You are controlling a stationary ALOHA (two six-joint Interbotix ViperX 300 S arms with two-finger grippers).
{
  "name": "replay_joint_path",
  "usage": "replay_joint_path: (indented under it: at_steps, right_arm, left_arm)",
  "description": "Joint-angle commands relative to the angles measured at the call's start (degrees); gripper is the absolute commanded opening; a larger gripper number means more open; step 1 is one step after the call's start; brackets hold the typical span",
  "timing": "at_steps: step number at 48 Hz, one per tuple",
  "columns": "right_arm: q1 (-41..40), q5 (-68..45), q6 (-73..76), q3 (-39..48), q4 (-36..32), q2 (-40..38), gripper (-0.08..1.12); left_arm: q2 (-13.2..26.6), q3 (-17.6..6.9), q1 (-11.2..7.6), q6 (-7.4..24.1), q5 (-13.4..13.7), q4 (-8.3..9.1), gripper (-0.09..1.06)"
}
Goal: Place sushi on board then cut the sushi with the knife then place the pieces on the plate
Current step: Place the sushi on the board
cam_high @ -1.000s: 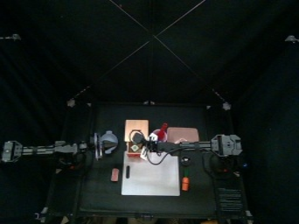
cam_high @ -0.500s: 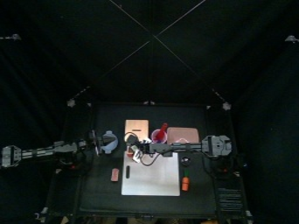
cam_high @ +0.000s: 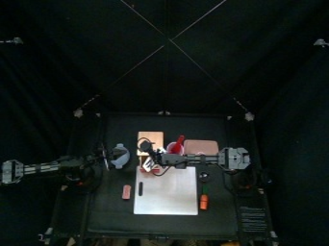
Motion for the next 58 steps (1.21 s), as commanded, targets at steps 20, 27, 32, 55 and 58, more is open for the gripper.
replay_joint_path:
  at_steps: [20,27,32,55,58]
  right_arm:
    - [0.1,0.1,1.7,-1.5,0.0,0.5,0.89]
    - [0.1,0.5,1.8,-2.0,0.4,1.2,0.88]
    - [0.1,0.7,1.8,-2.7,0.4,1.9,0.88]
    - [0.1,4.1,1.7,-4.8,0.1,4.0,0.88]
    - [0.1,4.2,1.8,-4.9,0.1,4.0,0.87]
  left_arm:
    - [0.1,-1.1,0.09,0.0,-0.5,0.62,0.05]
    - [0.1,-1.0,0.00,0.0,-0.5,0.62,0.05]
    - [0.1,-1.1,0.00,0.0,-0.5,0.53,0.05]
    - [0.1,-0.9,0.00,0.0,-0.5,0.53,0.05]
    - [0.1,-0.9,0.00,0.1,-0.5,0.70,0.05]
